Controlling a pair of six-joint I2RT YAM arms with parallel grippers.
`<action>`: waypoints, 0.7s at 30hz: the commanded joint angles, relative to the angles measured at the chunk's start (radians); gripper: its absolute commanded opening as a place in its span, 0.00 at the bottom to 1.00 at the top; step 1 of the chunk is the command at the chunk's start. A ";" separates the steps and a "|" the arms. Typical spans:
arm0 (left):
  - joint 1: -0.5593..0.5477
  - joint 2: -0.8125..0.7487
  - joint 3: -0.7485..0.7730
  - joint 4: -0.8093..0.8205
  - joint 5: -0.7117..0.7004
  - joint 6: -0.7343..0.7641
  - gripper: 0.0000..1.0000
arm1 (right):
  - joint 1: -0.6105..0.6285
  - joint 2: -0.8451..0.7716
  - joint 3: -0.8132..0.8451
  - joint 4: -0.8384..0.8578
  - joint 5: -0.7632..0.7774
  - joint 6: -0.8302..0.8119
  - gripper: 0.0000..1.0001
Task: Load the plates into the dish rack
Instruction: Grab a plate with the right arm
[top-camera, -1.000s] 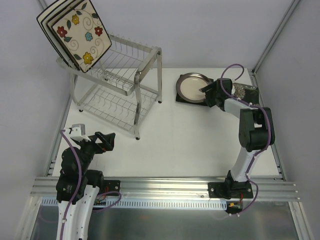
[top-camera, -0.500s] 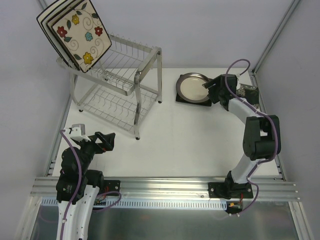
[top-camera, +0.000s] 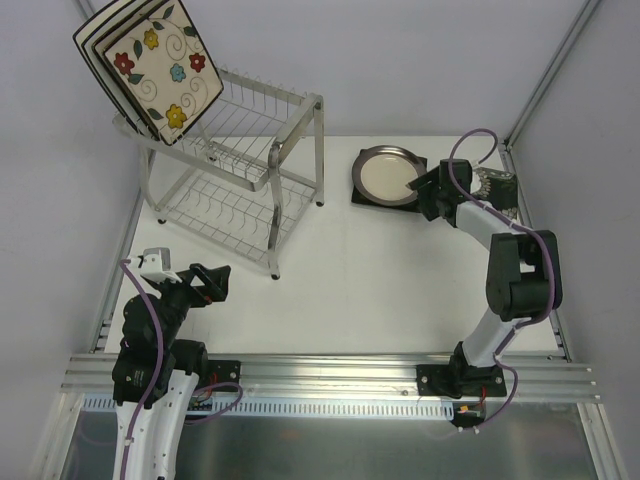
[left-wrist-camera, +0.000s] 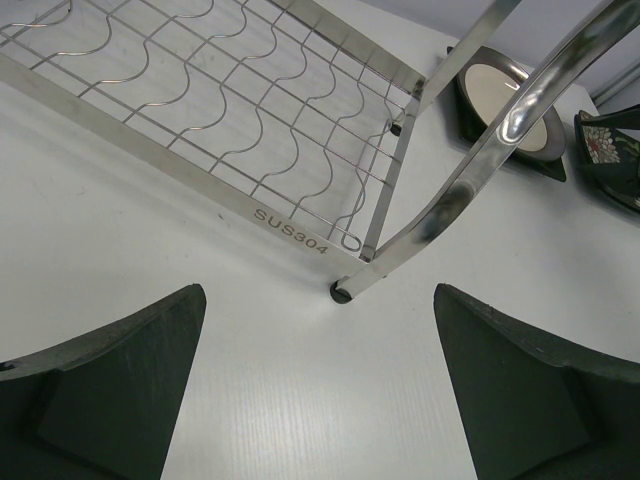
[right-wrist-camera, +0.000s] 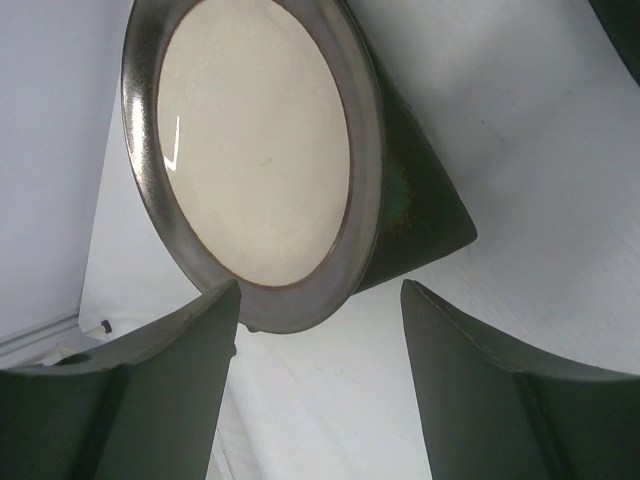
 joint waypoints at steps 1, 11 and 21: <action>0.005 -0.108 -0.003 0.009 -0.010 -0.014 0.99 | -0.009 0.033 0.001 0.067 -0.018 0.023 0.69; 0.005 -0.103 -0.001 0.009 -0.011 -0.013 0.99 | -0.020 0.132 0.058 0.119 -0.064 0.038 0.66; 0.005 -0.096 -0.001 0.009 -0.008 -0.011 0.99 | -0.032 0.213 0.078 0.175 -0.077 0.096 0.64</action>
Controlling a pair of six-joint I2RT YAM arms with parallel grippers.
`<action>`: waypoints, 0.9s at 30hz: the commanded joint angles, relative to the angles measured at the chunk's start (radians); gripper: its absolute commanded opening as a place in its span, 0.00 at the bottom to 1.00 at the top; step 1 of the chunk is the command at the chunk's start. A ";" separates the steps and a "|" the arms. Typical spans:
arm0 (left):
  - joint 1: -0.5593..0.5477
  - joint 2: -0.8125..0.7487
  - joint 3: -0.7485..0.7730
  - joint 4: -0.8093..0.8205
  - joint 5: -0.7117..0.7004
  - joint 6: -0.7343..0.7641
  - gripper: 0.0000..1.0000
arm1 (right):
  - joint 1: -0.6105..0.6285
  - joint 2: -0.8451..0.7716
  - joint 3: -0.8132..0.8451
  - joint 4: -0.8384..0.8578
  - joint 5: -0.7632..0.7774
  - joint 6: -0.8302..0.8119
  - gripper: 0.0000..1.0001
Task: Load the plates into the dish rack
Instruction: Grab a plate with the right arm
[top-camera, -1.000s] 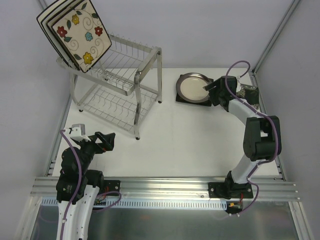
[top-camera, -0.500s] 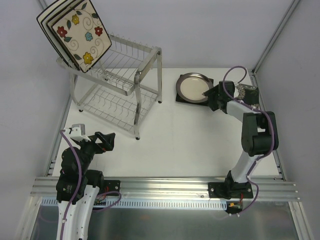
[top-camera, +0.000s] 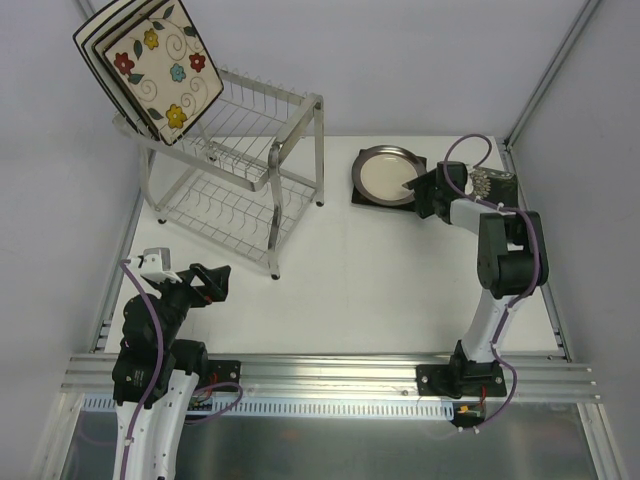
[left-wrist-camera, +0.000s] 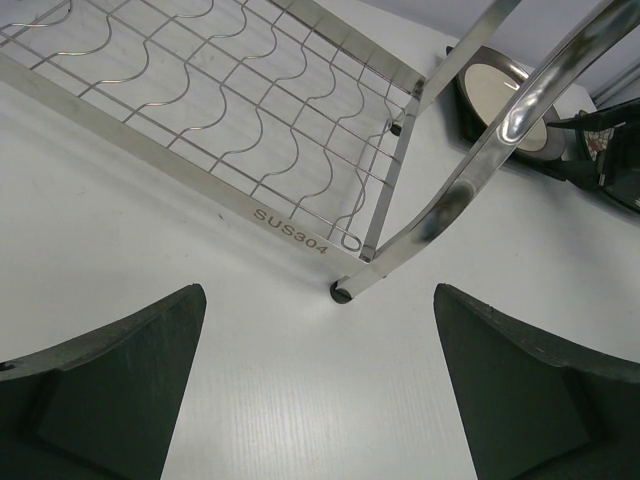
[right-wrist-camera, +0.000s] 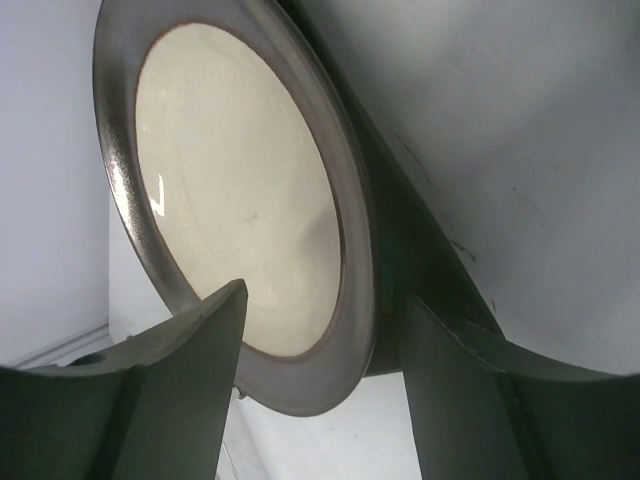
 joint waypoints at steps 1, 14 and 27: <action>0.005 -0.096 -0.001 0.011 -0.008 -0.011 0.99 | -0.005 0.036 0.038 0.028 0.003 0.033 0.64; 0.005 -0.074 -0.001 0.011 0.010 -0.005 0.99 | -0.007 0.119 0.039 0.095 0.001 0.085 0.40; 0.005 -0.080 0.002 0.012 0.029 -0.002 0.99 | -0.019 0.007 -0.014 0.135 -0.020 0.065 0.01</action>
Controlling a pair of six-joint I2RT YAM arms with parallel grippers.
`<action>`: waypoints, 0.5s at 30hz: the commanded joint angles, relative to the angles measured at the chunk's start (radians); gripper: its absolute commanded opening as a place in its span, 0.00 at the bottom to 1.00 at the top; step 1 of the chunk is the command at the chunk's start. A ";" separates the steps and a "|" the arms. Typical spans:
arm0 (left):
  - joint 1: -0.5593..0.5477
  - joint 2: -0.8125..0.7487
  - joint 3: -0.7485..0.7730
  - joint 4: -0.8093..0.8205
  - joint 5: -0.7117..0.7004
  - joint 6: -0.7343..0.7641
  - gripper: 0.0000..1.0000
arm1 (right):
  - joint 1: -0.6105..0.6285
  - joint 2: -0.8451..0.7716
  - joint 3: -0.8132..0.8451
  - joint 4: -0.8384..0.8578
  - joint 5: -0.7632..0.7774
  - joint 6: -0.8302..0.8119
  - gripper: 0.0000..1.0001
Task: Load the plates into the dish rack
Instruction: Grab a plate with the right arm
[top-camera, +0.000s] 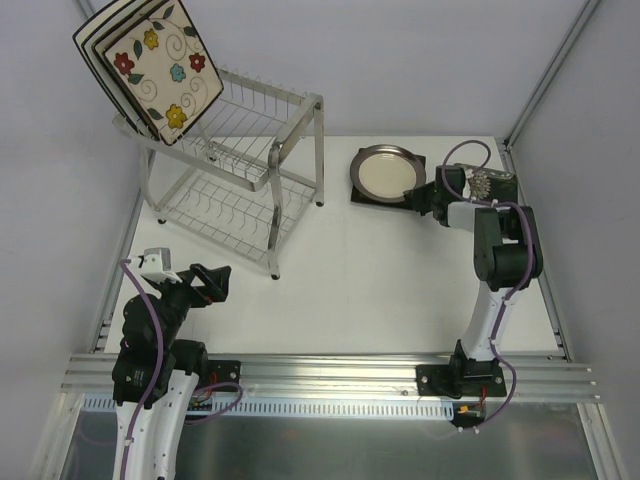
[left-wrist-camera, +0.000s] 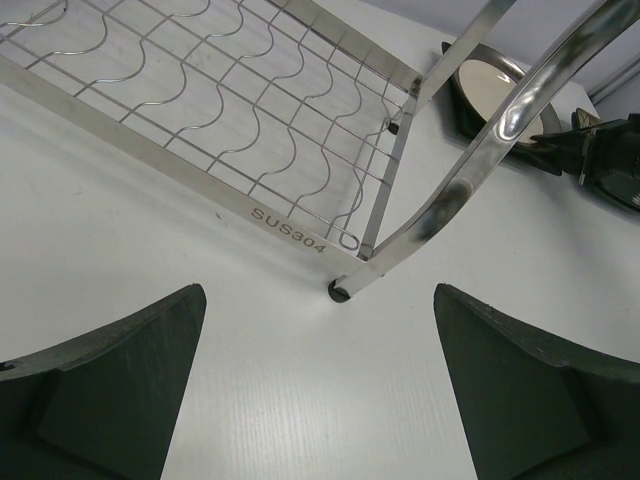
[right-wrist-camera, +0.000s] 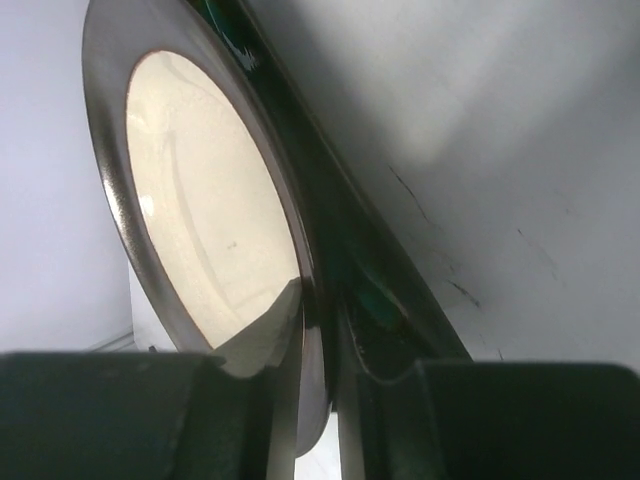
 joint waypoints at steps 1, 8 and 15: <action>0.005 -0.082 0.002 0.012 0.021 -0.002 0.99 | -0.009 -0.098 -0.027 0.016 -0.002 -0.004 0.01; 0.006 -0.091 0.002 0.012 0.035 -0.002 0.99 | -0.015 -0.239 -0.053 0.015 -0.045 -0.048 0.01; 0.005 -0.094 0.002 0.018 0.049 -0.002 0.99 | -0.023 -0.404 -0.080 -0.039 -0.100 -0.088 0.01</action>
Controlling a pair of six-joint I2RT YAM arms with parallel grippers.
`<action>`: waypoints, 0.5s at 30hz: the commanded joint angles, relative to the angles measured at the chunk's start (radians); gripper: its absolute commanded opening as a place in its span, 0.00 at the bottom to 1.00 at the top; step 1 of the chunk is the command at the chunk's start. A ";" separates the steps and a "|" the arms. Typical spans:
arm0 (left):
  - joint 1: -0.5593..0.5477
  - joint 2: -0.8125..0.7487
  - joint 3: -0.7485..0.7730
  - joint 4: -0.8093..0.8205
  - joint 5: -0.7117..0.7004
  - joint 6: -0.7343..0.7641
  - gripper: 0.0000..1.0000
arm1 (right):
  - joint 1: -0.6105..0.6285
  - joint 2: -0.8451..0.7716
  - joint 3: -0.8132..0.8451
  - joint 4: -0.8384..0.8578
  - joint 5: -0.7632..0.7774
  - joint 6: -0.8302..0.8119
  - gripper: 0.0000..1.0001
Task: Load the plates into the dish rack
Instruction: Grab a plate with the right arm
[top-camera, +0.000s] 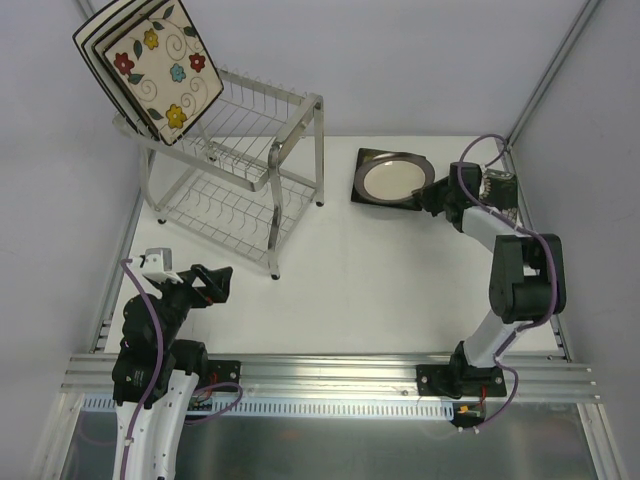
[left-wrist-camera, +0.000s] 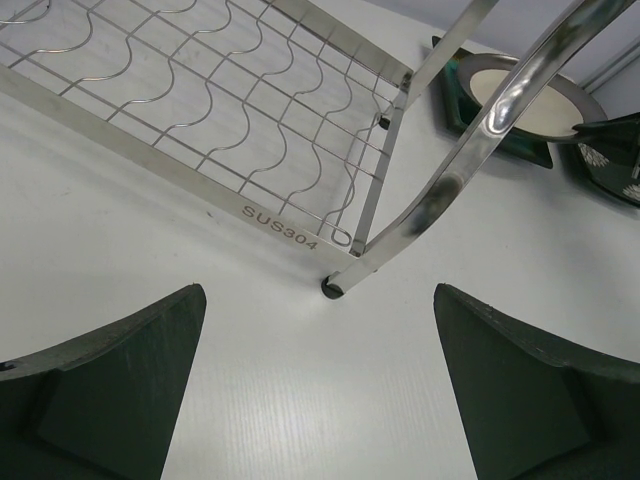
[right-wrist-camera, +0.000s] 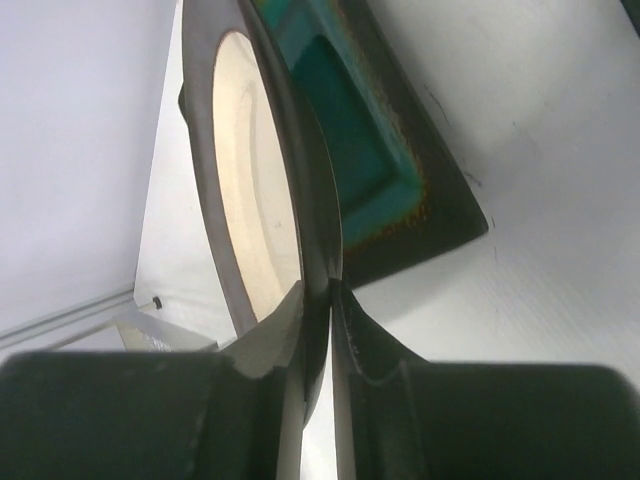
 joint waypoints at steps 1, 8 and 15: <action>0.004 -0.097 0.002 0.020 0.030 -0.003 0.99 | -0.010 -0.168 -0.002 0.092 -0.073 -0.013 0.00; 0.004 -0.065 0.002 0.038 0.117 -0.001 0.99 | -0.038 -0.371 -0.070 -0.012 -0.196 -0.067 0.01; 0.004 0.018 0.034 0.035 0.267 -0.072 0.99 | -0.058 -0.539 -0.142 -0.103 -0.351 -0.124 0.01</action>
